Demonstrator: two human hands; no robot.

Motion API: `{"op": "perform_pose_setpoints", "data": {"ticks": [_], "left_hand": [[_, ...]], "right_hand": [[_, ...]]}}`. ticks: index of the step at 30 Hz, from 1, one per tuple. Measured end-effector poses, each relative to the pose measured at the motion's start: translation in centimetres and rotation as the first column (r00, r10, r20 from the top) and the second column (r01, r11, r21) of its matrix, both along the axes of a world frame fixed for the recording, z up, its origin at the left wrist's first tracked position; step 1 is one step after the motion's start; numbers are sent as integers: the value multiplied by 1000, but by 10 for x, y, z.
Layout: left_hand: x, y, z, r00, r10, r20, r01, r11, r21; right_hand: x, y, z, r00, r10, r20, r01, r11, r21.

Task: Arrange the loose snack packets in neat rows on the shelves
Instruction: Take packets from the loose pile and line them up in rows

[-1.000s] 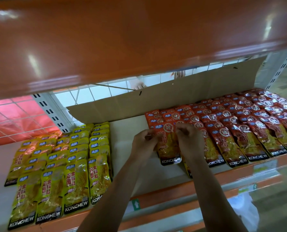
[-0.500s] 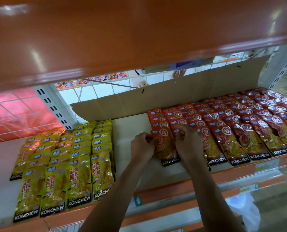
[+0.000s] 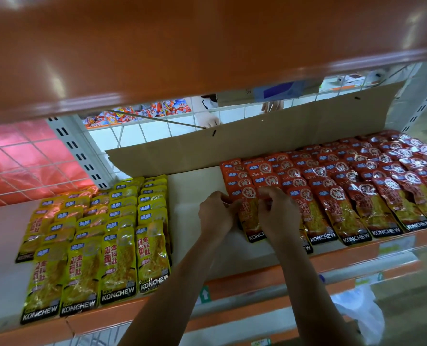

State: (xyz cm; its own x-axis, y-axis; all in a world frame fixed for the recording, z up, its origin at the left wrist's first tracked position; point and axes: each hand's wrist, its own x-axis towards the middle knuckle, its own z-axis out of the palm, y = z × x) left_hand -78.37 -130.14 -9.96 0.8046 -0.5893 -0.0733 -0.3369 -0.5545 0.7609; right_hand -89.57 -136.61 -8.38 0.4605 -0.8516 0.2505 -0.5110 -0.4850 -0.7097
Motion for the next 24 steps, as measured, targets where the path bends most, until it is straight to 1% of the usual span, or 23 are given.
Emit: {"op": "perform_pose_setpoints", "data": {"ticks": [3, 5, 9, 11, 13, 17, 21, 24], "left_hand": [[-1, 6, 0, 1000, 26, -9, -26, 999, -38], [0, 14, 4, 999, 36, 39, -34, 998, -56], [5, 29, 17, 976, -5, 217, 23, 997, -80], [11, 41, 22, 944, -23, 329, 51, 996, -76], [21, 54, 24, 913, -22, 407, 53, 997, -64], [44, 89, 29, 872, 11, 490, 8, 999, -38], [73, 137, 31, 842, 64, 536, -76, 997, 0], [100, 182, 30, 834, 107, 541, -151, 988, 36]], "right_hand": [[1, 5, 3, 1000, 25, -6, -25, 1000, -8], [7, 11, 3, 999, 52, -6, -52, 998, -27], [25, 24, 1, 990, 123, -61, -126, 991, -49], [37, 34, 0, 982, 160, -97, -165, 985, -47], [50, 48, 0, 976, 184, -114, -189, 981, -36], [77, 78, 2, 955, 287, -69, -291, 956, -46], [110, 118, 6, 940, 338, -46, -340, 939, -41], [141, 157, 6, 921, 376, -101, -383, 922, -59]]}}
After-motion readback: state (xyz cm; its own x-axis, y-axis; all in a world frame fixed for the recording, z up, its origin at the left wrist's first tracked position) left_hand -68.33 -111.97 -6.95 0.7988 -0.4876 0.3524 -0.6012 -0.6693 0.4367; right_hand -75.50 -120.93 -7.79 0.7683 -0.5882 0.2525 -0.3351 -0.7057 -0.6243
